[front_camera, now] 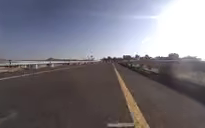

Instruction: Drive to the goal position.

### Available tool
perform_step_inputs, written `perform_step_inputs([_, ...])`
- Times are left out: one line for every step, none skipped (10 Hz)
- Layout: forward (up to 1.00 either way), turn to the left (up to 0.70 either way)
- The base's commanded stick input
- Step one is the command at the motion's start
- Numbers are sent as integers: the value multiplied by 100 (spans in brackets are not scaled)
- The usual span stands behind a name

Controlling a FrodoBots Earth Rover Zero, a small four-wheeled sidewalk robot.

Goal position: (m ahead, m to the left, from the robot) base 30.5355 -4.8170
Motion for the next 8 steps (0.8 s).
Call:
perform_step_inputs([70, -1])
perform_step_inputs([70, 0])
perform_step_inputs([70, 0])
perform_step_inputs([70, 0])
perform_step_inputs([70, 0])
perform_step_inputs([70, 0])
perform_step_inputs([70, 0])
perform_step_inputs([70, 0])
